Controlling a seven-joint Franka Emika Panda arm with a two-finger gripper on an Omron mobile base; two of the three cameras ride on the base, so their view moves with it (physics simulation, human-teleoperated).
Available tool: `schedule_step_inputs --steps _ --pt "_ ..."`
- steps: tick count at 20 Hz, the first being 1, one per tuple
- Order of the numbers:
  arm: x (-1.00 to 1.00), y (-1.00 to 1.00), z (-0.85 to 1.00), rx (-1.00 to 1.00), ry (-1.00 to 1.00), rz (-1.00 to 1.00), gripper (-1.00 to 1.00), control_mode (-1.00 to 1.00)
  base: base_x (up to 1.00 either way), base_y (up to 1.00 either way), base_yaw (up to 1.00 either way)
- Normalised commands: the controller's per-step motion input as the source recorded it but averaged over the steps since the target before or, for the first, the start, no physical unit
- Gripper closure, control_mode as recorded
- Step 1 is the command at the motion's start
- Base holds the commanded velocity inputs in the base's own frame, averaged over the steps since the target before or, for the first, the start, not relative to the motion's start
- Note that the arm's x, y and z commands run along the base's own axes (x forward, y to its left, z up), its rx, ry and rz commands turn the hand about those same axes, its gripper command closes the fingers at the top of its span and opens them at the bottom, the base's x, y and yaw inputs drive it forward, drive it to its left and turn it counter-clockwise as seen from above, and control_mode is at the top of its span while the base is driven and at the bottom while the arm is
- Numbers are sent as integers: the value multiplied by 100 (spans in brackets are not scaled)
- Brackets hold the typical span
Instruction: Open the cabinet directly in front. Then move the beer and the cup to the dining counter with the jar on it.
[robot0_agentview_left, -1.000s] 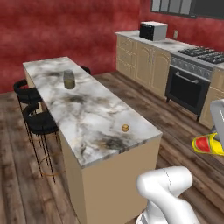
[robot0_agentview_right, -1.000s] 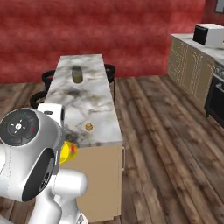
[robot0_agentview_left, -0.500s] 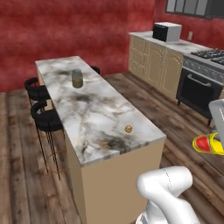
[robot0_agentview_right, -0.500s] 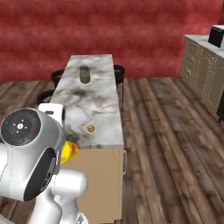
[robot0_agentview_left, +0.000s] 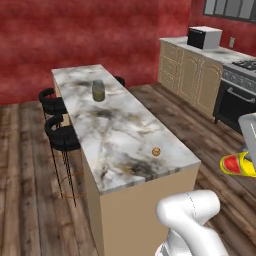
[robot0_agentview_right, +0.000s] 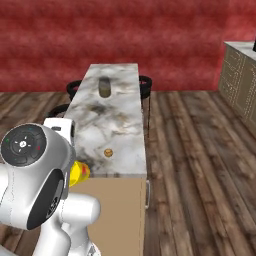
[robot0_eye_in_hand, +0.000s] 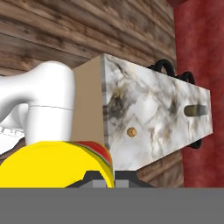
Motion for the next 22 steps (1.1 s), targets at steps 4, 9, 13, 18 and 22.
schedule_step_inputs --steps 4,9,13,18,22 --pt "0 0 0 0 0 0 100 100 36 -12 13" --pt "0 0 0 0 0 0 100 100 33 -13 13" --pt "0 0 0 0 0 0 100 100 31 -14 13" --pt "0 0 0 0 0 0 100 100 31 -14 13" --pt "0 0 0 0 0 0 100 100 34 -17 13"
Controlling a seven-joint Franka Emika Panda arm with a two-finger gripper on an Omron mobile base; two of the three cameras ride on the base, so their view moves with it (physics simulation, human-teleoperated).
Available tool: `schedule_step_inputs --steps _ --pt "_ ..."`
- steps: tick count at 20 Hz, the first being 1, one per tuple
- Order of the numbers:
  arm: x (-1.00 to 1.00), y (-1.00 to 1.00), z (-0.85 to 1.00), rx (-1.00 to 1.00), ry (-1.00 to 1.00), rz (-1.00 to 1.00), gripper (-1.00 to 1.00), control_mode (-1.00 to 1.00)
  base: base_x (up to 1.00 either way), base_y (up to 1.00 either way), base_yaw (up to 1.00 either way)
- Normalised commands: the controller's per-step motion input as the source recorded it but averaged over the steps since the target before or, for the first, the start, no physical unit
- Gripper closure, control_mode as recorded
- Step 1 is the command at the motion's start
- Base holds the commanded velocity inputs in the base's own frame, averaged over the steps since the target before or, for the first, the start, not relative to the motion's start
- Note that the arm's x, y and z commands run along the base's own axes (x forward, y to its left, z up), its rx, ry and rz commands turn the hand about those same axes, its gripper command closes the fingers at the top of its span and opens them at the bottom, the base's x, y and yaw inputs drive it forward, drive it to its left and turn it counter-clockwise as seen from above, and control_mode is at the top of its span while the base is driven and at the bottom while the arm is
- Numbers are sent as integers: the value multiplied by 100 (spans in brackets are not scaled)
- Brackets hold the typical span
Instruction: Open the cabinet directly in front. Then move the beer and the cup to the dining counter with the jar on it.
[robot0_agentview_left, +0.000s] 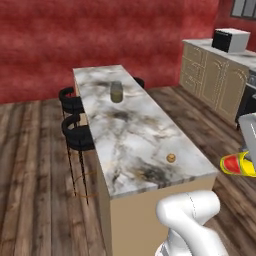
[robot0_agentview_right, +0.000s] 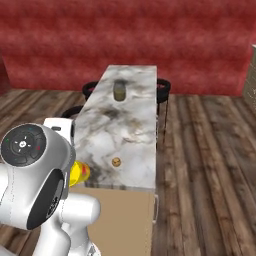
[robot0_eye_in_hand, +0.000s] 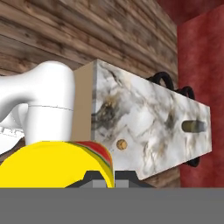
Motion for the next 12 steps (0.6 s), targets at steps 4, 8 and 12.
schedule_step_inputs --steps 4,8,12 --pt "0 0 0 0 0 0 100 100 36 -17 13" --pt "0 0 0 0 0 0 100 100 31 -16 13" --pt "0 0 0 0 0 0 100 100 28 -15 12"
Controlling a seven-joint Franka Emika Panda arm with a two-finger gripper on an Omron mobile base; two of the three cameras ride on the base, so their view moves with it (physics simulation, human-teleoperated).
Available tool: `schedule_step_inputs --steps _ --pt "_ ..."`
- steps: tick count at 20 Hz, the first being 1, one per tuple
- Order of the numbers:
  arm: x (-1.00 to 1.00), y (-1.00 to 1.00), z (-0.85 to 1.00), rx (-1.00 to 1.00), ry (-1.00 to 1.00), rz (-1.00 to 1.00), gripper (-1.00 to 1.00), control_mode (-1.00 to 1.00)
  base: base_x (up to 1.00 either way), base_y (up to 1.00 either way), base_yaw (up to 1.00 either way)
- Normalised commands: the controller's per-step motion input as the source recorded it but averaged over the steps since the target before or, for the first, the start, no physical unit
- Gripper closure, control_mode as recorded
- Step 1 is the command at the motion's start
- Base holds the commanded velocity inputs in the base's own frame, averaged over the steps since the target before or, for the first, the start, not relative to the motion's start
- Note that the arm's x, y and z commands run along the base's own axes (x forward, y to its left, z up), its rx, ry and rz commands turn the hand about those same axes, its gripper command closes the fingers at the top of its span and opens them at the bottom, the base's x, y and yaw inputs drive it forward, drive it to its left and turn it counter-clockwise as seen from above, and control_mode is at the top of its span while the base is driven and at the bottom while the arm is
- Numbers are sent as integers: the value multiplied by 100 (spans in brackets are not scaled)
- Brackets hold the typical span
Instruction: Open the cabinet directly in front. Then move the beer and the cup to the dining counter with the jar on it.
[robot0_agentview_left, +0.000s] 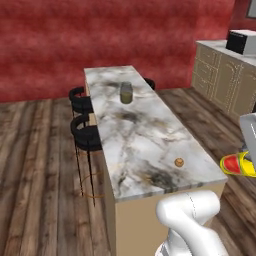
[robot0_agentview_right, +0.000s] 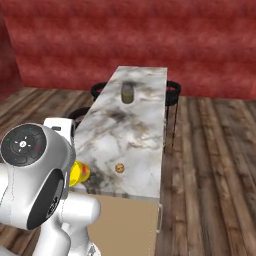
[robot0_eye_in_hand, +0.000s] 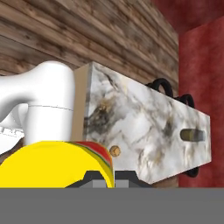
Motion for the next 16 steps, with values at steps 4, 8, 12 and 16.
schedule_step_inputs --steps 4,8,12,16 --pt "0 0 0 0 0 0 100 100 28 -15 12" --pt "0 0 0 0 0 0 100 100 35 -12 13" --pt "0 0 0 0 0 0 100 100 40 -12 13" --pt "10 -9 0 0 -10 9 100 -100 8 -3 3"
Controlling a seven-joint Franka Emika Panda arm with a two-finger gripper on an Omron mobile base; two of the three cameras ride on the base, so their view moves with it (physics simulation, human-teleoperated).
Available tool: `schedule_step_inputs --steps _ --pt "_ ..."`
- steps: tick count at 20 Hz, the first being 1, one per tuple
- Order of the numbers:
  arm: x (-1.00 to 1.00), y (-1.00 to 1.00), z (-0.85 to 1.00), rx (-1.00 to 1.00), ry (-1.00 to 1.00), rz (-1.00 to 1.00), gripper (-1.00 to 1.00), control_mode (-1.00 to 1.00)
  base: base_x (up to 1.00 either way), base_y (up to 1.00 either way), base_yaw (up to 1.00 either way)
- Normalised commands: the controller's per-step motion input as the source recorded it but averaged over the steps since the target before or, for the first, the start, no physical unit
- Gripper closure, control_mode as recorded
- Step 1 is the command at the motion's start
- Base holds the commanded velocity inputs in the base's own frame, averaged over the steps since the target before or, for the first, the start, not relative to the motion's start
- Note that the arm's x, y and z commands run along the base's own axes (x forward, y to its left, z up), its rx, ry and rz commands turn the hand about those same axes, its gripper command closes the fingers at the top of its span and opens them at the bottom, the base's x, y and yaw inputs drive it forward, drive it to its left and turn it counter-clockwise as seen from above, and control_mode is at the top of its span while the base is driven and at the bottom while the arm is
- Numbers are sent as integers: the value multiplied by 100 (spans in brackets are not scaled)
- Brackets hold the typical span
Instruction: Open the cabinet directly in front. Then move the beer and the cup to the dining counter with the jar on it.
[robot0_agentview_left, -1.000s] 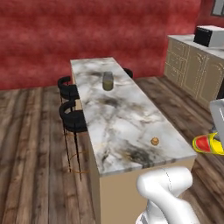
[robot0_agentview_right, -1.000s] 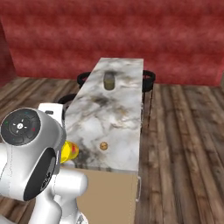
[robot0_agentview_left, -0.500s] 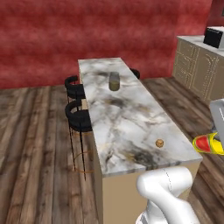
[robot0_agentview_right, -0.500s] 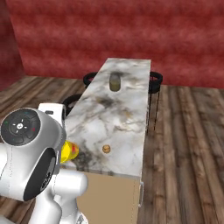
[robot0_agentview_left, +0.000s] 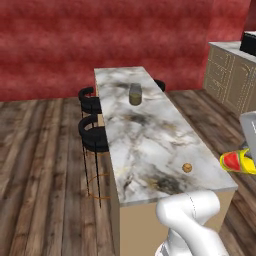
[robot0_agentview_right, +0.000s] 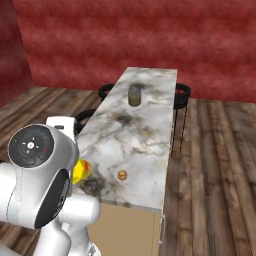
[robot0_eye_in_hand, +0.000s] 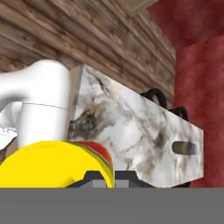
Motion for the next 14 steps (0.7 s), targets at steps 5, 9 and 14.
schedule_step_inputs --steps 5,9,14 --pt "0 -2 0 0 -14 13 100 -100 0 0 0" --pt "0 -2 -4 0 -5 14 100 -100 0 0 0" --pt "19 0 -23 -9 6 11 100 -100 0 0 0"
